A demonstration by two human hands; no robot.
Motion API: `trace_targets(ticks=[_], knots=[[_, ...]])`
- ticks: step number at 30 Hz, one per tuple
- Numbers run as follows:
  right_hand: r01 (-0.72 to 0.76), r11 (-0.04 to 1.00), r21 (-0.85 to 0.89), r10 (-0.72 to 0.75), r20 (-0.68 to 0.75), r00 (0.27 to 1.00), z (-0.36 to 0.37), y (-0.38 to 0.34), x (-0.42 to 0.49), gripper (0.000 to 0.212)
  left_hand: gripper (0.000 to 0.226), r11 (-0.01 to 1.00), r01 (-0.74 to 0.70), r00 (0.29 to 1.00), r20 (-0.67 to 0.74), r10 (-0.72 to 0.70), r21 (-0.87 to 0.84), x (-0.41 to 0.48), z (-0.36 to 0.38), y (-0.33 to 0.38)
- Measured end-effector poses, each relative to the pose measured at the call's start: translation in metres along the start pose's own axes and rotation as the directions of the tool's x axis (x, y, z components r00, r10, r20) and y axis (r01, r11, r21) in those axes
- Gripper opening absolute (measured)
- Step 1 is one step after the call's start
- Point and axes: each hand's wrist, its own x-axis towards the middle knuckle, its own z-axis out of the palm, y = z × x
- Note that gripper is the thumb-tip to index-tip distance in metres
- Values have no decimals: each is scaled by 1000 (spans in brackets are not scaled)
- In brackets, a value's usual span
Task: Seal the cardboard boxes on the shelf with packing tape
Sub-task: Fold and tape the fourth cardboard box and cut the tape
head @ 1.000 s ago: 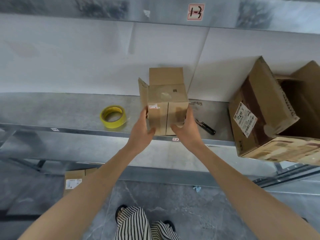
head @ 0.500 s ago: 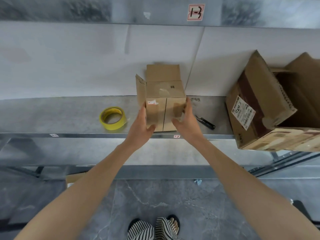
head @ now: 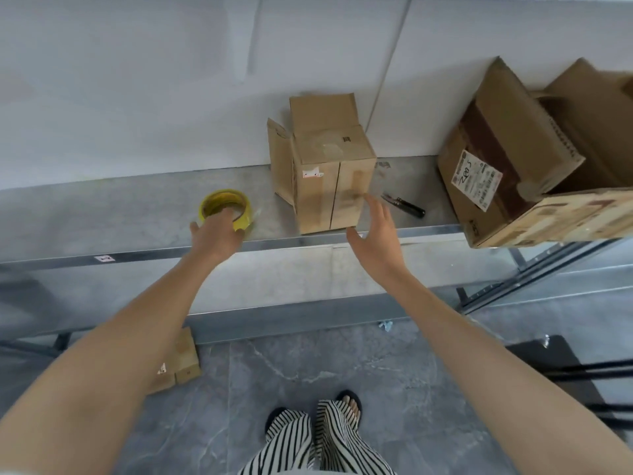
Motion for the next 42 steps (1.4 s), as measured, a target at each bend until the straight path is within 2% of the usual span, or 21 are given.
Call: trace_targets(ticks=[2, 4, 6, 9, 13, 15, 19, 23, 26, 28, 32, 33, 37, 38, 42], knots=[[14, 999, -44, -16, -51, 999, 5, -7, -8, 57, 28, 995, -53, 998, -19, 55, 82, -1, 3, -10], [71, 996, -62, -75, -63, 995, 11, -17, -15, 49, 28, 985, -151, 985, -69, 157, 89, -6, 4, -16], [127, 991, -41, -128, -24, 991, 19, -30, -17, 39, 32, 960, -276, 951, -130, 279, 43, -14, 1, -18], [143, 989, 49, -146, 77, 986, 33, -53, -16, 35, 18, 903, -428, 891, -180, 417, -26, -29, -13, -17], [35, 972, 230, -81, 194, 978, 44, -84, -4, 49, 12, 813, -571, 812, -230, 537, -116, -54, -40, -13], [-57, 955, 290, -14, 237, 971, 43, -95, 3, 48, 14, 787, -602, 789, -248, 562, -132, -65, -52, -10], [-53, 943, 328, -29, 241, 970, 38, -110, 8, 8, 10, 783, -598, 794, -259, 550, -173, -79, -69, -6], [-5, 943, 334, -57, 176, 983, 23, -118, 10, 17, 15, 818, -528, 847, -208, 489, -229, -77, -82, -3], [-3, 942, 336, -53, 159, 986, 10, -122, 13, 19, 34, 883, -457, 874, -242, 422, -110, -66, -94, 1], [19, 929, 370, -69, 122, 990, 1, -125, 16, 22, 43, 889, -449, 872, -263, 412, -95, -64, -103, 5], [49, 872, 487, -61, 9, 998, -28, -122, 28, 22, 36, 781, -502, 865, -239, 442, -372, -70, -116, 13], [56, 875, 482, -67, 6, 998, -36, -120, 31, 22, 34, 770, -508, 862, -228, 454, -386, -71, -118, 16], [85, 884, 460, -76, -38, 996, -54, -107, 42, 20, 48, 880, -469, 867, -230, 443, -73, -64, -124, 24], [87, 886, 455, -68, -59, 996, -57, -103, 45, 20, 50, 889, -452, 872, -243, 424, -71, -62, -125, 27], [65, 888, 455, -18, -106, 994, -78, -76, 59, 21, 51, 834, -445, 894, -210, 395, -327, -61, -119, 41]])
